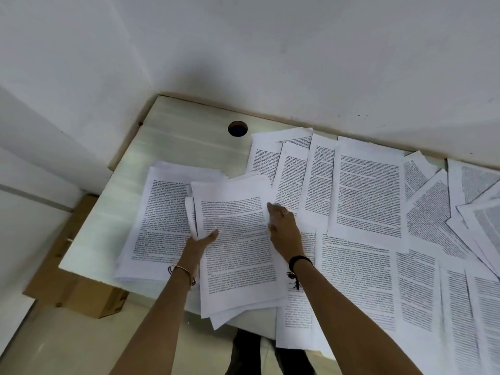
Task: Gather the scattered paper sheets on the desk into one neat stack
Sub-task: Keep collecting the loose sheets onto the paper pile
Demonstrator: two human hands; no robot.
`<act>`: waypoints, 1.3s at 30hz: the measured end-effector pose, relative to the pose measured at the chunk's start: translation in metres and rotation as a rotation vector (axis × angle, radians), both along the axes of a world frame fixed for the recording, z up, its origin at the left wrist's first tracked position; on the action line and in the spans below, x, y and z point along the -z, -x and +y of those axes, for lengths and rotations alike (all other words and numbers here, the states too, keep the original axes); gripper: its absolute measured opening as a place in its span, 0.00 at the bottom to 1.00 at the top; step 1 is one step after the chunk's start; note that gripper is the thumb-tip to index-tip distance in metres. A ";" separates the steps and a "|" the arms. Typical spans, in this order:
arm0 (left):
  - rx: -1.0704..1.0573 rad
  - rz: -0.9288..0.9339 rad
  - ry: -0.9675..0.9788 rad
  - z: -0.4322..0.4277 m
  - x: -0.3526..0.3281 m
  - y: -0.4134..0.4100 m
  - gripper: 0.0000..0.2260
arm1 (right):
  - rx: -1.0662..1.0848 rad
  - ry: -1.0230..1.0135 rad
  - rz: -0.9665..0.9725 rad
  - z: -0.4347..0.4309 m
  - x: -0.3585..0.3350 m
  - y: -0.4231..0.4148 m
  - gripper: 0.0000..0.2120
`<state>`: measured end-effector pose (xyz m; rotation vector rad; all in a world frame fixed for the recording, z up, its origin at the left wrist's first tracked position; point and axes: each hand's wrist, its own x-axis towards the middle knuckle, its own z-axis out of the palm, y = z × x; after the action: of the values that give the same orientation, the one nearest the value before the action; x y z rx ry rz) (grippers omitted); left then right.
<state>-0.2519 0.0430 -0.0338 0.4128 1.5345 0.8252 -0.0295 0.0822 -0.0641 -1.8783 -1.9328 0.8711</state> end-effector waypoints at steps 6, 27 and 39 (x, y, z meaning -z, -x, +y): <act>0.002 0.048 0.016 0.003 0.002 -0.003 0.15 | -0.240 -0.039 -0.206 0.003 0.004 0.004 0.26; 0.212 0.613 -0.044 0.037 0.015 -0.014 0.08 | 0.423 0.205 0.347 0.017 -0.015 -0.046 0.21; 0.351 0.942 -0.086 0.076 0.014 -0.023 0.10 | 0.267 0.159 0.218 0.033 -0.008 -0.063 0.25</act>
<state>-0.2287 0.1192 -0.0478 1.2162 2.1854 0.4146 0.0332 0.1151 -0.0556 -1.9774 -1.4832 1.1169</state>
